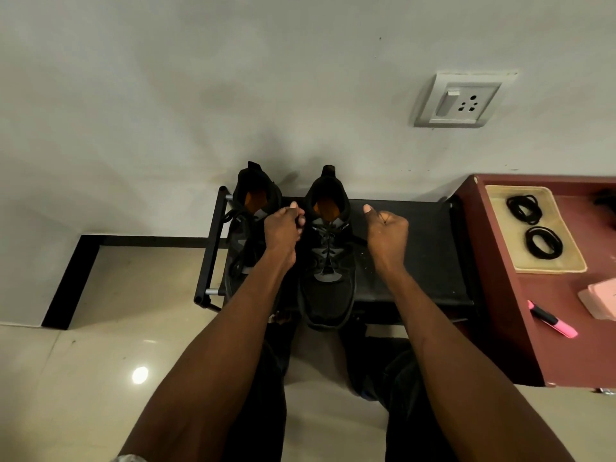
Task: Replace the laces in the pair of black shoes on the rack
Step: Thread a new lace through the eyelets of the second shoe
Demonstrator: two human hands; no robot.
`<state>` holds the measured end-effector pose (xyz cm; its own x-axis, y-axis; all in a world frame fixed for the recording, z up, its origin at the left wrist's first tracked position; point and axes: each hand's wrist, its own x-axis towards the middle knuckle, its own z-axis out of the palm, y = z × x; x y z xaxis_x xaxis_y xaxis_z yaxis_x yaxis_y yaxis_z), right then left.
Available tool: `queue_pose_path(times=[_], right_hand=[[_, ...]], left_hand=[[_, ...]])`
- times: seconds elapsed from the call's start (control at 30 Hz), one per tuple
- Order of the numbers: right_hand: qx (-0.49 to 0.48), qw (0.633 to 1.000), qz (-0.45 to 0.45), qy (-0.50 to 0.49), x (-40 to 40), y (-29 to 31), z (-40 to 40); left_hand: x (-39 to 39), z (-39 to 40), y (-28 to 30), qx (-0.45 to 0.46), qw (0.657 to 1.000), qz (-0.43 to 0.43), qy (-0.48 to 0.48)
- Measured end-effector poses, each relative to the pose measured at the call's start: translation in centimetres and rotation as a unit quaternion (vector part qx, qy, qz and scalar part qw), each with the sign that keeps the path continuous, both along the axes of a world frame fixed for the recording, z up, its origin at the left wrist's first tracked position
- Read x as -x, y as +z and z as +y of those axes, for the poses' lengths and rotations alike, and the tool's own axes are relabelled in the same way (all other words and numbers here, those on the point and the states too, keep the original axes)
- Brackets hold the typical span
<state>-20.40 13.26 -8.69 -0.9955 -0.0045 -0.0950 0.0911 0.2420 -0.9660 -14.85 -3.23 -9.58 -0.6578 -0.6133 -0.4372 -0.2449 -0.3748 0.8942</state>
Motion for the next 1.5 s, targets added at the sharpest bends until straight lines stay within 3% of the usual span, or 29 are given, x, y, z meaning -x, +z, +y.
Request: queue_pose_path(times=[0.1,0.33,0.43,0.6,0.9,1.07,1.2,1.37,1.5], right_hand=[[0.026,1.000,-0.012,0.001,-1.1,0.1,0.4],[-0.050,0.998,0.001,0.044,-6.1,1.9,1.4],[-0.098,0.989,-0.027,0.104,-8.1,1.4,0.5],[-0.192,0.949,-0.031,0.249,-10.6,2.6,1.0],[-0.264,0.933,0.009,0.244,-9.8,5.2,3.9],[-0.334,0.902,0.054,0.268,-8.7,7.2,6.2],[-0.407,0.854,0.111,0.304,-7.0,8.9,5.9],[-0.523,0.739,0.191,0.378,-3.8,10.5,1.8],[-0.566,0.664,0.278,0.402,-0.7,10.1,-2.4]], left_hand=[[-1.7,0.6,0.4,0.055,0.998,0.017,-0.018],[-7.1,3.3,0.6,0.165,0.986,-0.015,-0.007],[-8.3,4.8,0.6,0.223,0.971,-0.049,-0.068],[-10.4,5.7,2.1,0.244,0.958,-0.084,-0.125],[-11.4,5.3,3.7,0.341,0.917,-0.096,-0.182],[-10.4,7.3,6.0,0.367,0.917,-0.079,-0.134],[-10.5,6.3,6.7,0.387,0.908,-0.086,-0.137],[-10.3,2.6,6.7,0.452,0.874,-0.156,-0.084],[-9.3,-0.4,6.5,0.396,0.880,-0.236,-0.116]])
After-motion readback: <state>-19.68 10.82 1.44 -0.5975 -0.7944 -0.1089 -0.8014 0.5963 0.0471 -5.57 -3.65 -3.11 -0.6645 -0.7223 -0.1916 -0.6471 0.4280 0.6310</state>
